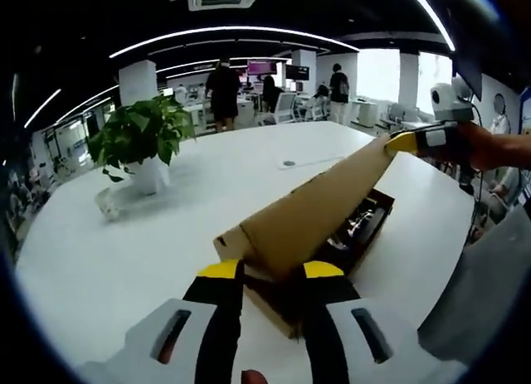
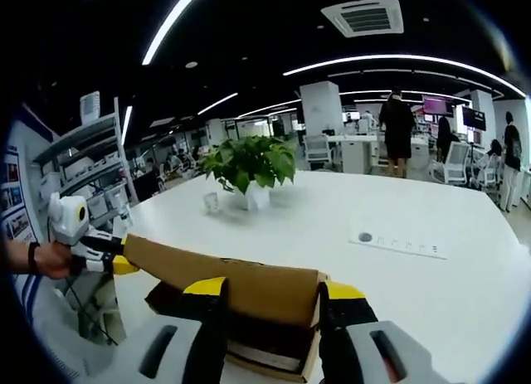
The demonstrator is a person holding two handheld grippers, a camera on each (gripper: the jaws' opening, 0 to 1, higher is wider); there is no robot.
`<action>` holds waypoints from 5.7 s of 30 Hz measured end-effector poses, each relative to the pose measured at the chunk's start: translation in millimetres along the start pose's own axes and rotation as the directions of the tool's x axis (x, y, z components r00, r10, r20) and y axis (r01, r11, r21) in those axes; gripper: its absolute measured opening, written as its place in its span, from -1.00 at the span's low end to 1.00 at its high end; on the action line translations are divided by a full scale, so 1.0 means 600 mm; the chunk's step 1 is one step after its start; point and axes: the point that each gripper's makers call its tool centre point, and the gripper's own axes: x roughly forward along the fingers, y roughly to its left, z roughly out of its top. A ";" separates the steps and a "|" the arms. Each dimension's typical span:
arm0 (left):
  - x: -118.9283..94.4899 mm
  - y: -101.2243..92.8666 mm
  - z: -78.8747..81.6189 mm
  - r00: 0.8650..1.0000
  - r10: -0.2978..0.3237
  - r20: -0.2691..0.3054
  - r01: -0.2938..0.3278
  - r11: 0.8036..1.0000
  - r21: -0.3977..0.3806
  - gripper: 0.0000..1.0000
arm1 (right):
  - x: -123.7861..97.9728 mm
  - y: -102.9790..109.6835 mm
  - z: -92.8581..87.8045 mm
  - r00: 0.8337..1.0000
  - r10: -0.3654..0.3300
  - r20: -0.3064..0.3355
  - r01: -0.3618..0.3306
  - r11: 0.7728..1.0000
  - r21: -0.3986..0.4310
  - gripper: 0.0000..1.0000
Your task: Operate the shoe box by opening the lid, removing the specified soft item, and placing it in the target area until the item is outside and the box remains undamaged.
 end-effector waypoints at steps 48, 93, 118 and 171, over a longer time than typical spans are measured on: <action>0.045 0.084 0.062 0.975 0.219 -0.042 -0.221 0.974 -0.043 -0.90 | 0.013 -0.022 0.063 0.996 0.014 0.088 -0.005 0.996 -0.094 -0.35; 0.113 0.115 0.025 0.982 0.141 -0.127 -0.147 0.988 -0.042 -0.92 | 0.125 -0.117 0.006 0.991 -0.106 -0.086 0.090 0.982 -0.168 -1.00; 0.147 0.134 0.019 0.982 0.125 -0.142 -0.137 0.987 -0.083 -0.93 | 0.173 -0.142 -0.002 0.987 -0.097 -0.129 0.076 0.984 -0.163 -1.00; 0.209 0.173 0.020 0.978 0.135 -0.161 -0.146 0.987 -0.060 -0.86 | 0.226 -0.169 -0.027 0.972 -0.108 -0.208 0.075 0.984 -0.159 -1.00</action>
